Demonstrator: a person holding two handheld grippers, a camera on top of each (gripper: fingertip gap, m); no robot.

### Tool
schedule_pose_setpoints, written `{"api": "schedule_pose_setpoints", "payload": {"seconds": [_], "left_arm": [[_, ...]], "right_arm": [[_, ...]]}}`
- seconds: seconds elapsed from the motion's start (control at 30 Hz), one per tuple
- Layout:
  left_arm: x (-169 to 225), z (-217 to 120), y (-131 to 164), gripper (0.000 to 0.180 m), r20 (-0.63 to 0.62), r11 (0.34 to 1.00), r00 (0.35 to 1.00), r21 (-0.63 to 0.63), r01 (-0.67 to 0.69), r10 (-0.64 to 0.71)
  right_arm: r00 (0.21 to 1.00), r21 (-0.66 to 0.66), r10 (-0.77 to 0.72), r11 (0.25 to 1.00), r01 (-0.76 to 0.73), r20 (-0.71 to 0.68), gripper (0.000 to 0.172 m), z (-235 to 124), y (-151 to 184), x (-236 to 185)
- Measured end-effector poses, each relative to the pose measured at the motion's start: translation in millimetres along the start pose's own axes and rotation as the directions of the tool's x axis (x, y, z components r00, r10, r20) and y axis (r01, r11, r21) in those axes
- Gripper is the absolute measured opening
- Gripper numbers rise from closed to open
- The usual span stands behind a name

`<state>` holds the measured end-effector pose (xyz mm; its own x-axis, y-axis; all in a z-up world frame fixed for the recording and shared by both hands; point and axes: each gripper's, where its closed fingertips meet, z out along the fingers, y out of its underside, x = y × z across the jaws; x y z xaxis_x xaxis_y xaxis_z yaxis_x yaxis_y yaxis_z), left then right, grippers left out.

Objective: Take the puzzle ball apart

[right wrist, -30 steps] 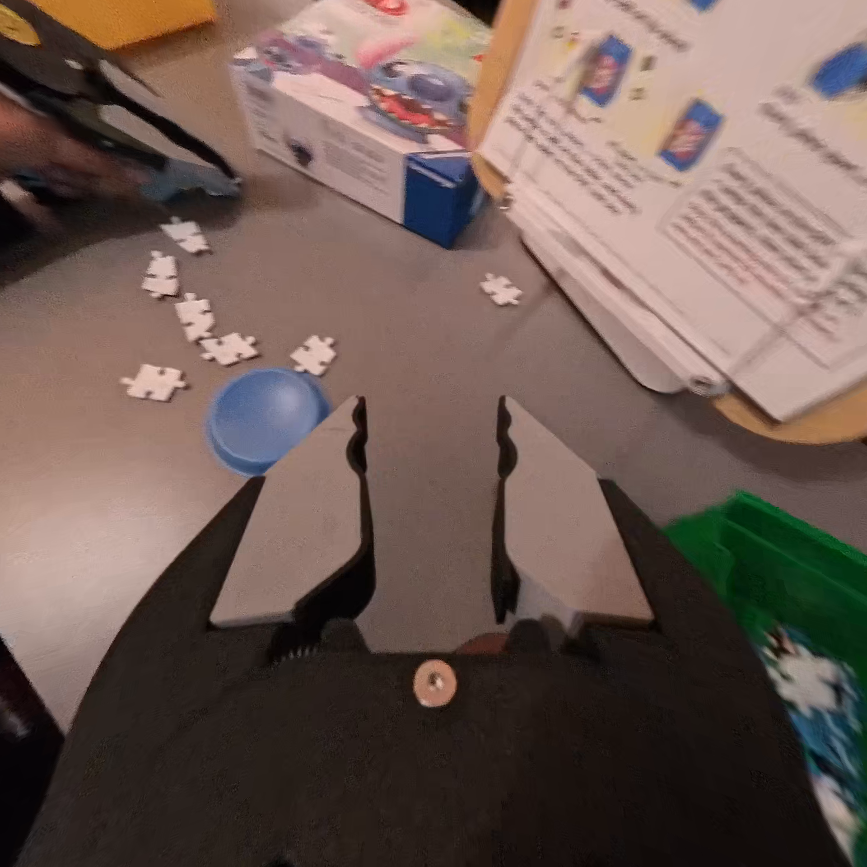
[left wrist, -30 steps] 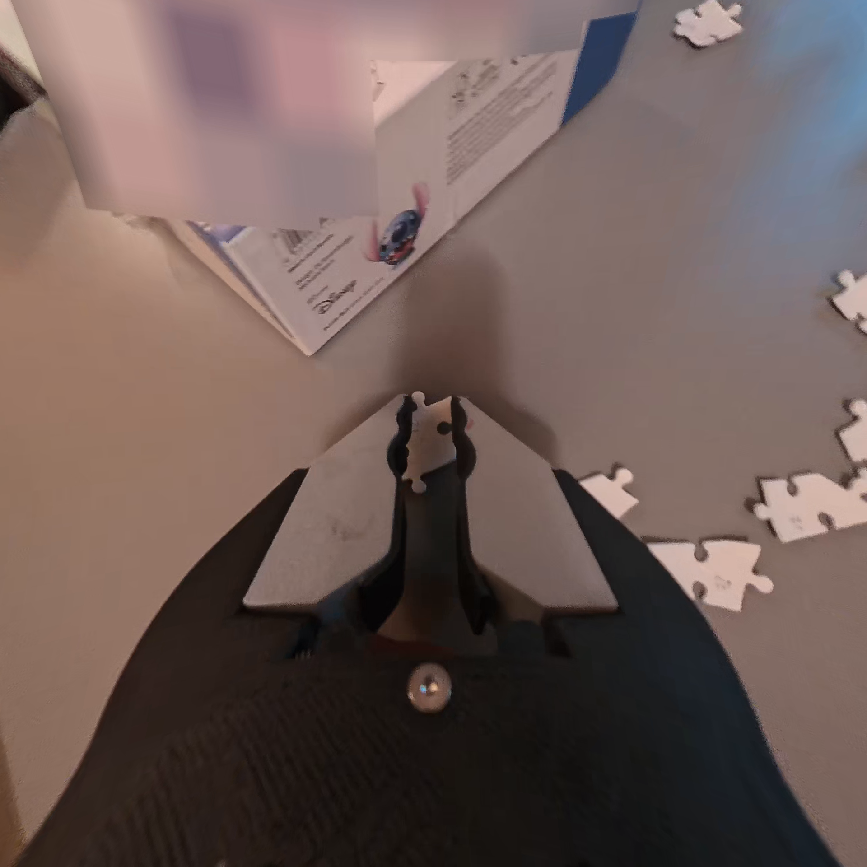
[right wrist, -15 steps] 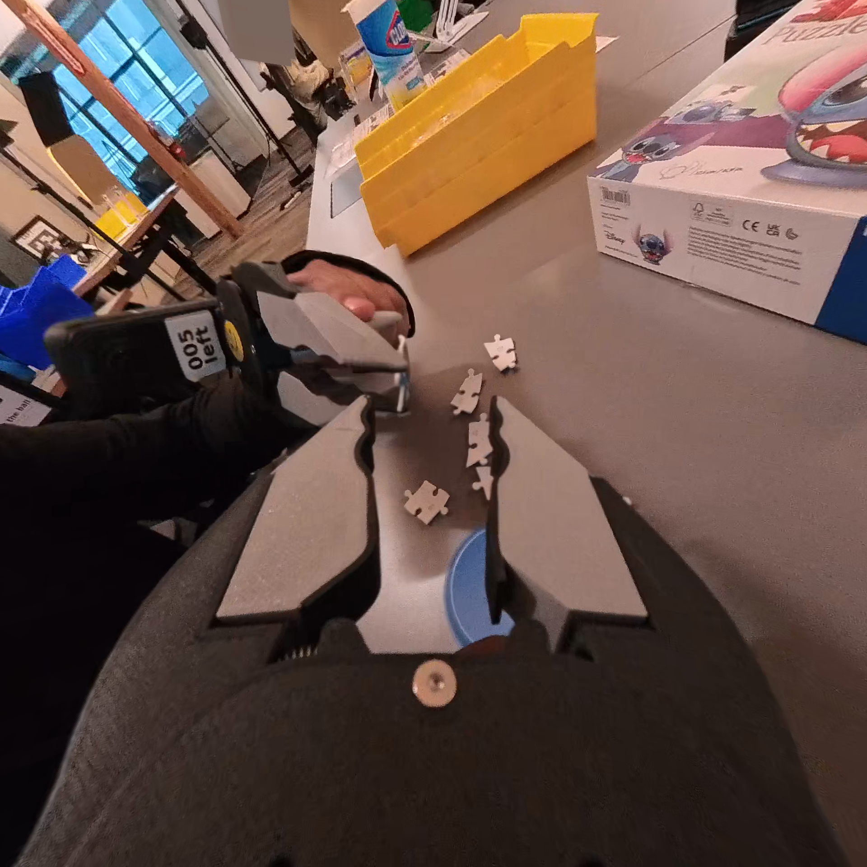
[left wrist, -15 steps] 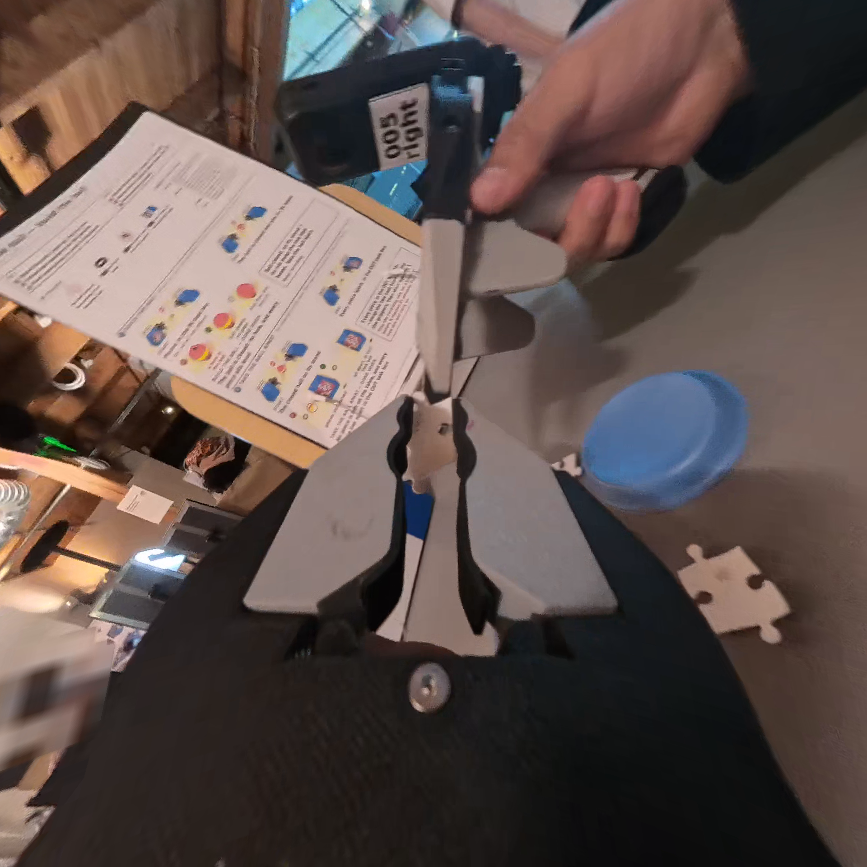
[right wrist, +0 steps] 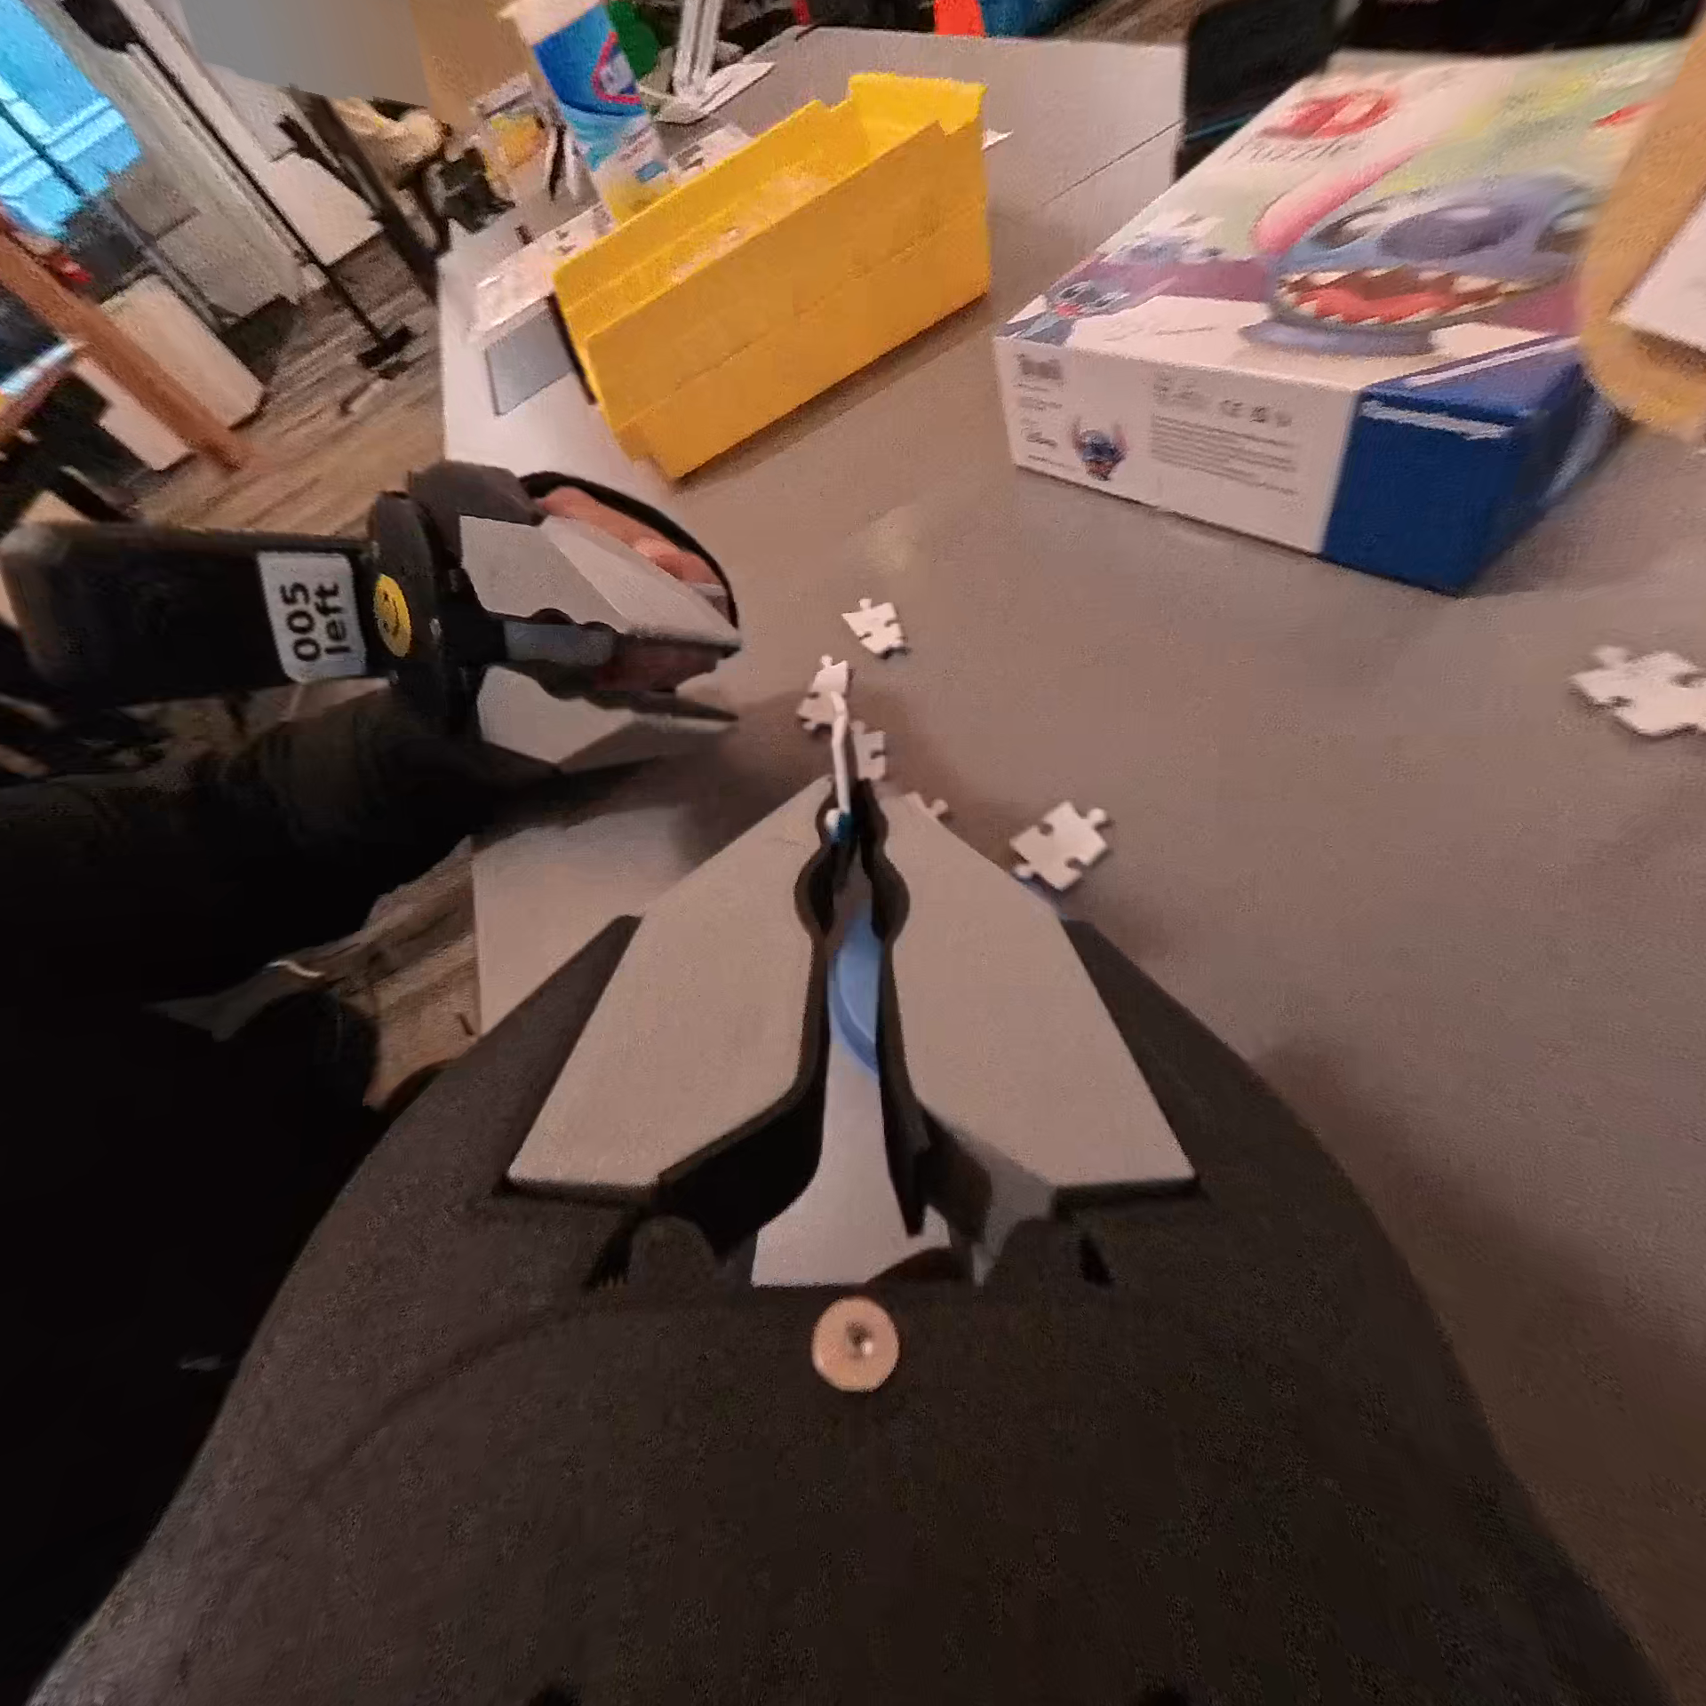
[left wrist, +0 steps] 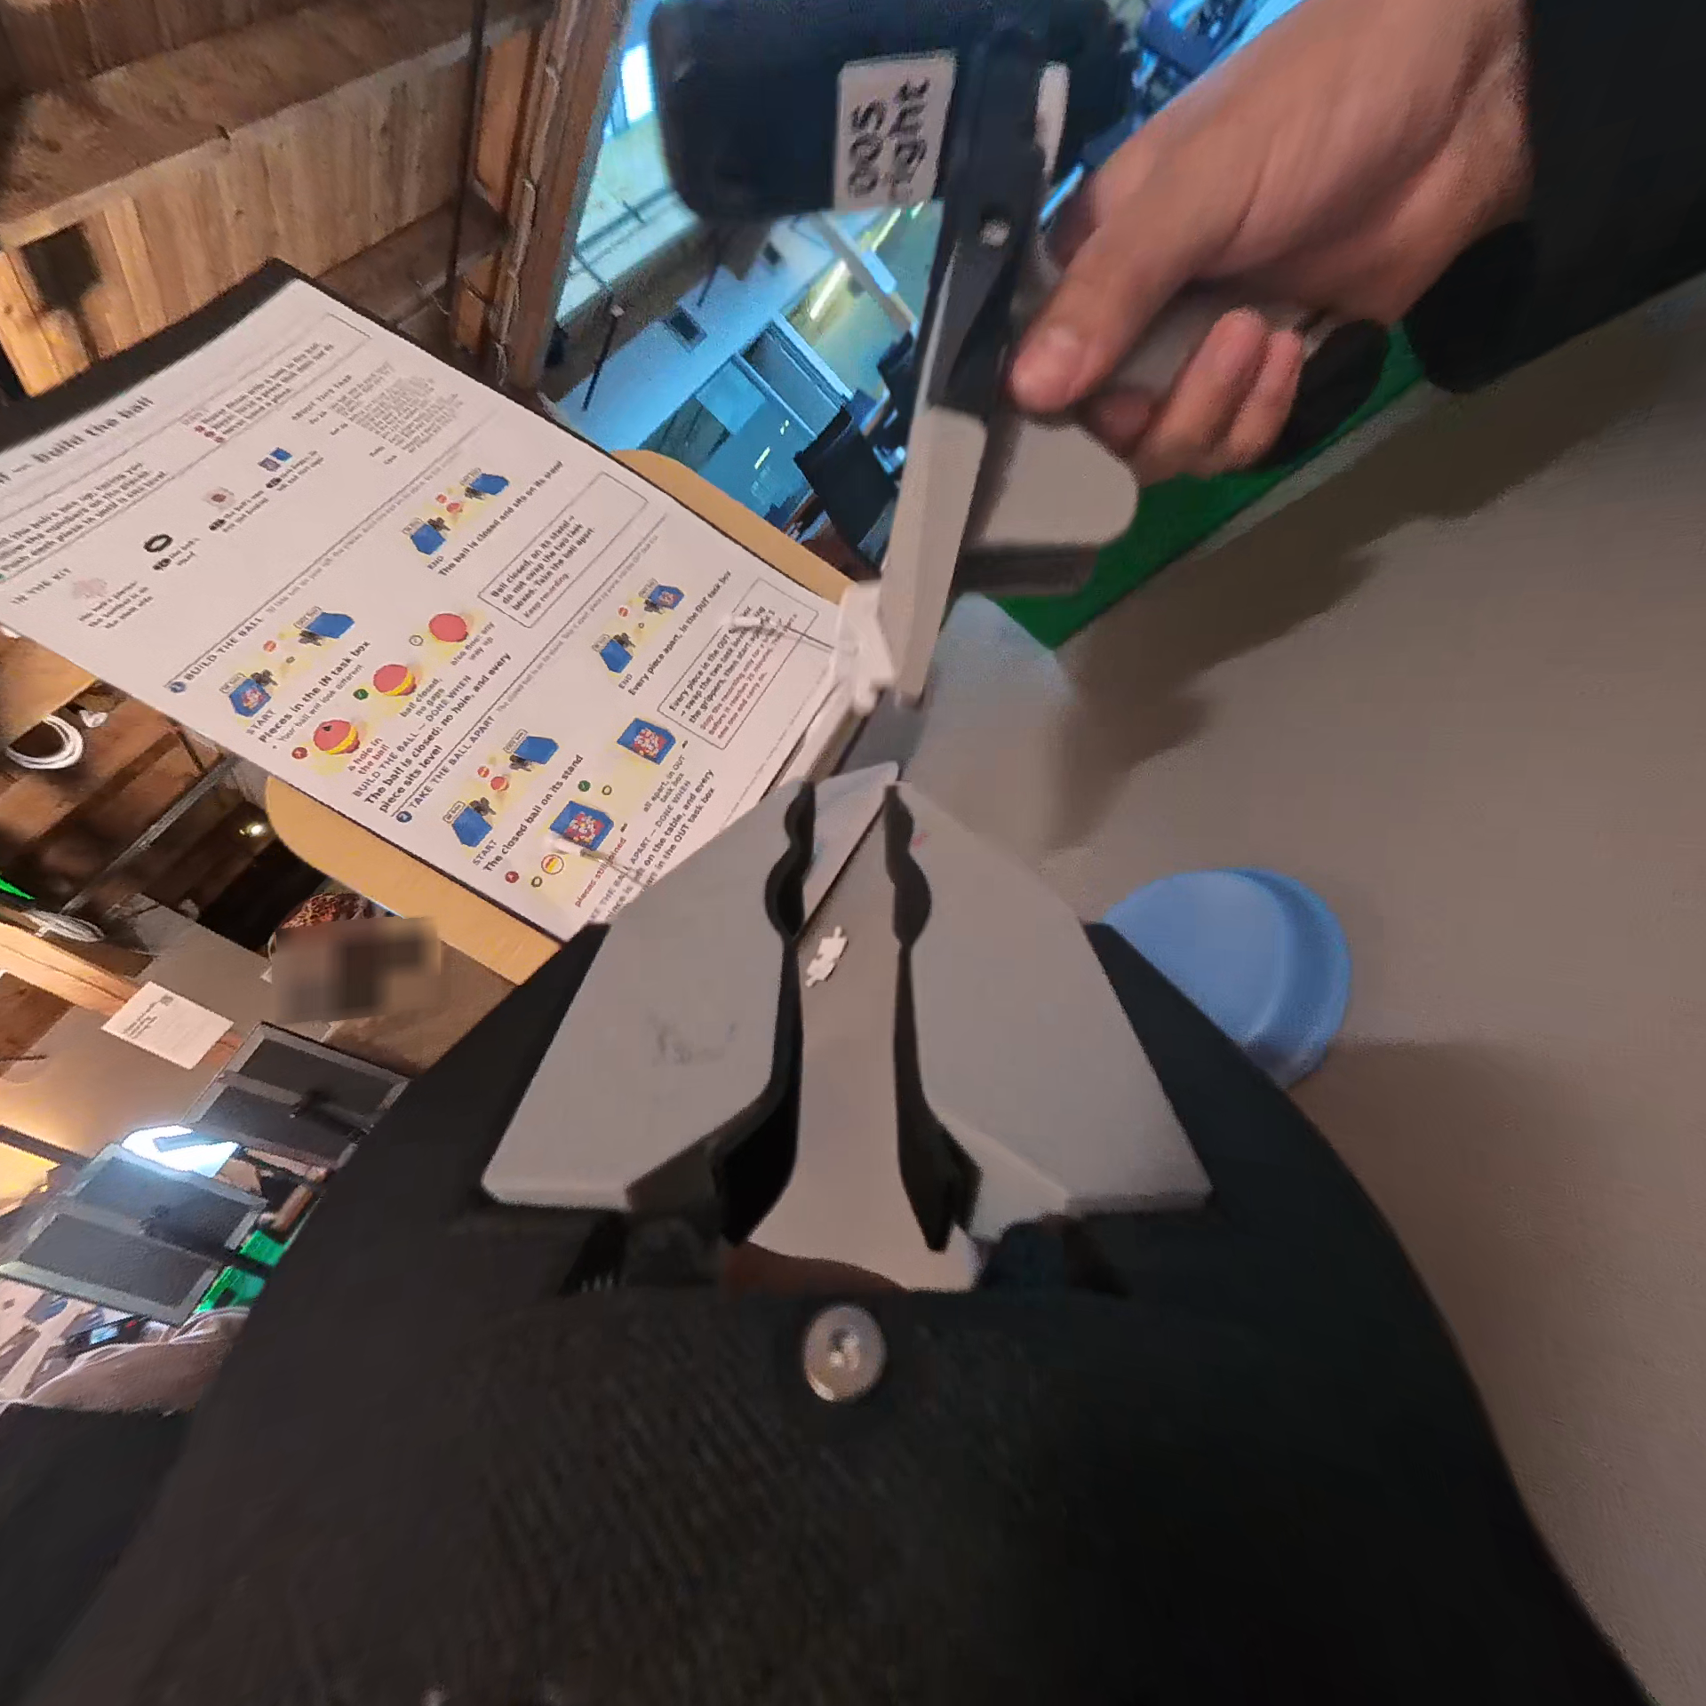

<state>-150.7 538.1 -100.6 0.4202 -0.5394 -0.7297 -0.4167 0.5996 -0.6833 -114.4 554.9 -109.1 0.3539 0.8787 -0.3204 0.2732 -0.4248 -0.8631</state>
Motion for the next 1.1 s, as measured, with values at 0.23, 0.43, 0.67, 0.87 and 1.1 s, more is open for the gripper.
{"api": "schedule_pose_setpoints", "payload": {"seconds": [0.23, 0.43, 0.67, 0.87, 1.1], "left_arm": [[-2.1, 2.2, -0.7, 0.013, 0.006, 0.999, 0.999, 0.012, 0.046, -0.046], [0.1, 1.8, 5.6, 0.015, -0.008, 0.997, 0.997, 0.002, 0.074, -0.074], [-12.6, 0.9, 53.4, 0.017, 0.048, 0.972, 0.993, -0.207, 0.115, -0.107], [-22.1, -0.2, 97.5, 0.027, 0.119, 0.879, 0.961, -0.390, 0.275, -0.248], [-11.7, -1.6, 121.5, 0.031, 0.098, 0.831, 0.964, -0.490, 0.262, -0.246]], "right_arm": [[0.982, 0.054, 0.008, 0.999, 0.002, -0.188, 0.000, -77.5, 0.3, 28.4], [0.994, 0.047, 0.015, 0.999, -0.010, -0.109, 0.000, -58.6, 9.1, 16.9], [0.827, 0.048, -0.070, 0.992, 0.117, -0.557, 0.000, -174.5, -10.7, 68.0], [0.372, -0.138, -0.072, 0.979, -0.153, -0.925, 0.047, -341.8, 22.3, 162.0], [0.580, -0.168, -0.117, 0.985, -0.035, -0.806, 0.027, -271.9, -3.0, 138.7]]}}
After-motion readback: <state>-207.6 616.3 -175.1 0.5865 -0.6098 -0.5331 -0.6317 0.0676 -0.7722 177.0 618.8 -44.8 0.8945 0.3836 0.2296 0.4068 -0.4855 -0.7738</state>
